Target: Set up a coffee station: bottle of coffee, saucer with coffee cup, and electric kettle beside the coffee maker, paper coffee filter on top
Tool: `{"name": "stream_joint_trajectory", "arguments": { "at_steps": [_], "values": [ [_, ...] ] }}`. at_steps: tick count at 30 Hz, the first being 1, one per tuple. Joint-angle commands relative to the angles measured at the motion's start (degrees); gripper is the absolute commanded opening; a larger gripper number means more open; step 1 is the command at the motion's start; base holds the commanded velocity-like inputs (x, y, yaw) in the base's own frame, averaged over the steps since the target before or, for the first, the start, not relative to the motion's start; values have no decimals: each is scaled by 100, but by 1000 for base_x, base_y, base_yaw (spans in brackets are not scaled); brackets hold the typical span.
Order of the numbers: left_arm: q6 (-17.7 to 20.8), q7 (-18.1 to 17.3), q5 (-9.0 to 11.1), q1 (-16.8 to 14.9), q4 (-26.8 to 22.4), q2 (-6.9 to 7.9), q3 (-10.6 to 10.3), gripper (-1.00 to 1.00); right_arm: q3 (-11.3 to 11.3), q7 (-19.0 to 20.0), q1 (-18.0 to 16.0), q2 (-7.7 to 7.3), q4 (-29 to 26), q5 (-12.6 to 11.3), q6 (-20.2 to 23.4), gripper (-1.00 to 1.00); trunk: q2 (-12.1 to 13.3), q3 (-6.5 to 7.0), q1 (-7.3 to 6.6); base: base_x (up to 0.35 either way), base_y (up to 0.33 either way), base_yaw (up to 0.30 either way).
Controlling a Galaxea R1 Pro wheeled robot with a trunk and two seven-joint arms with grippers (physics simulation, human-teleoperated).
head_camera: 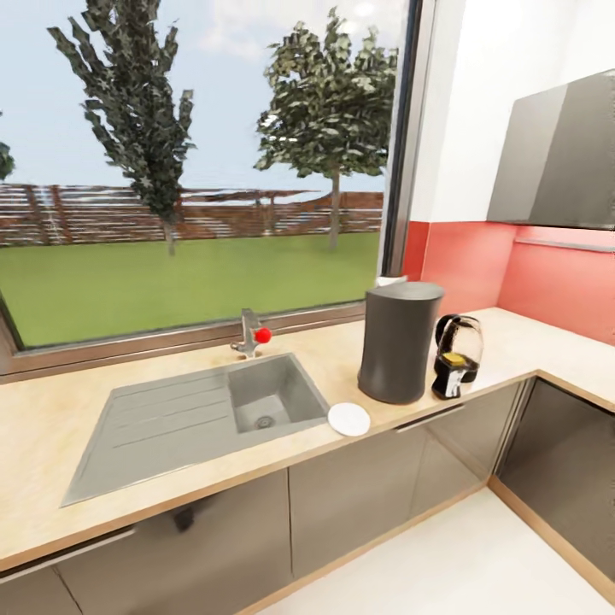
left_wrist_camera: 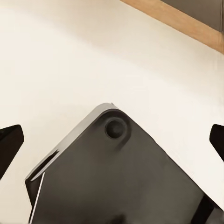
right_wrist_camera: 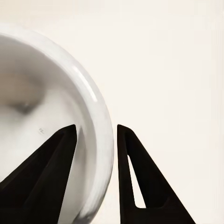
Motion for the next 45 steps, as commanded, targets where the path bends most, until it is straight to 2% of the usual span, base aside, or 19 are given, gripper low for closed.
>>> {"name": "stream_joint_trajectory", "arguments": {
  "at_steps": [1, 21, 30, 32, 37, 45],
  "values": [
    [9, -54, 60, 6, -9, -3, 12, 100, -51, 17, -6, -3, 18, 36, -38, -100, -3, 0, 3, 76, -321, 1],
    [9, -54, 59, 5, -11, -3, 12, 100, -51, 16, -6, 6, 18, 35, -52, -100, -3, 0, 3, 72, -321, 235],
    [9, -57, 59, 6, -16, -3, 10, 100, -51, 14, -6, 3, 18, 35, -53, -100, -3, 0, 3, 1, -326, 59],
    [9, -56, 37, 6, -17, -5, 13, 100, -51, 12, -6, 5, 18, 35, -53, -100, -3, 0, 3, 0, -327, 186],
    [1, -54, -161, 6, -10, -8, 16, 100, -51, 9, -6, 4, 18, 35, -52, -100, -3, 0, 3, -49, -327, 262],
    [-8, -54, -210, 6, -9, -12, 17, 100, -51, 8, -6, -2, 18, 35, -52, -100, -3, 0, 3, -114, -318, 291]
  ]
}}
